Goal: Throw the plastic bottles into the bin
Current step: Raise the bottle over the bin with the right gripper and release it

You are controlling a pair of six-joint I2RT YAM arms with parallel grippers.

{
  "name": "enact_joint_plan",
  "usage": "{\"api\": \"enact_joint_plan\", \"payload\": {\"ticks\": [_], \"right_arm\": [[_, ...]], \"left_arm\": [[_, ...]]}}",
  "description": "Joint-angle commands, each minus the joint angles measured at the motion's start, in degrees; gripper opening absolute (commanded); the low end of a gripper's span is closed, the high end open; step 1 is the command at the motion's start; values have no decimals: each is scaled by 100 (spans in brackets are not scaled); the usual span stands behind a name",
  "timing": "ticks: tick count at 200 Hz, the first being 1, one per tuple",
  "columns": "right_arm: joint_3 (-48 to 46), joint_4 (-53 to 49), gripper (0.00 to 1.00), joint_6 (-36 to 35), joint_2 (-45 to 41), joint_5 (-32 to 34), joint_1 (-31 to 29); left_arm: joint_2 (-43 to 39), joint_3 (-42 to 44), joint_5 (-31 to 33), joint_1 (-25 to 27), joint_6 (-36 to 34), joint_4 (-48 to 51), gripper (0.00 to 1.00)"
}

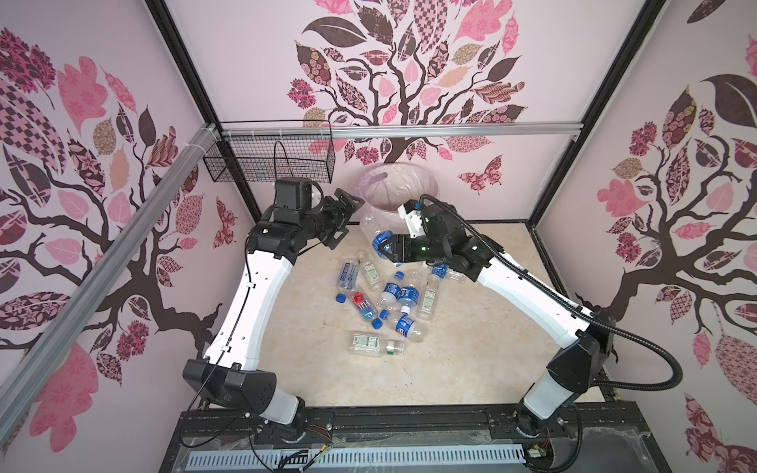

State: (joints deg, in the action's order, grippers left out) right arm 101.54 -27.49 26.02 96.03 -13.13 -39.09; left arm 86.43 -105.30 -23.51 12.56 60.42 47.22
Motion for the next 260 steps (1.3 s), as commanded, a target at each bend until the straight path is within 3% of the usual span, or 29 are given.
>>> {"api": "enact_joint_plan", "payload": {"ticks": [1,35,66,88,121,145,180,187,205,225,246,260], "right_arm": [[768,-316,50,-124,228,325,355],[1971,-688,50,-285,615,663,830],[3752,-1030,51,-581,1144,1333,1083],[4510,-828,55,-780,1278,2066,1147],[4400,97,56,-976,1026,2714,1142],[3858,688,55,-861,957,2746,1146],[4564,-464,54,-131,2284,2354,1149],[4968,-833,57,16,2672,2218,1142],[6018,-1410,77,277,3358,1976,1164],[5623,-931,98,342,3070,1935,1160],[4242,-42,100,270,2216,2023,1166],[4158,-52,100,182,2048,2052,1163]], "left_arm": [[59,-351,-128,-5,-331,337,97],[89,-545,-17,1,-662,616,97],[17,-679,-25,97,-647,652,97],[-37,-638,-40,200,-596,646,97],[-82,-324,-188,309,-523,613,97],[-153,-228,-233,309,-444,612,97],[-181,-182,-325,319,-384,606,97],[-186,-176,-345,318,-382,619,97],[-206,-179,-348,318,-400,630,97],[-272,-81,-356,318,-405,648,97],[-275,-35,-347,318,-398,656,97],[-247,-53,-322,320,-401,656,97]]}}
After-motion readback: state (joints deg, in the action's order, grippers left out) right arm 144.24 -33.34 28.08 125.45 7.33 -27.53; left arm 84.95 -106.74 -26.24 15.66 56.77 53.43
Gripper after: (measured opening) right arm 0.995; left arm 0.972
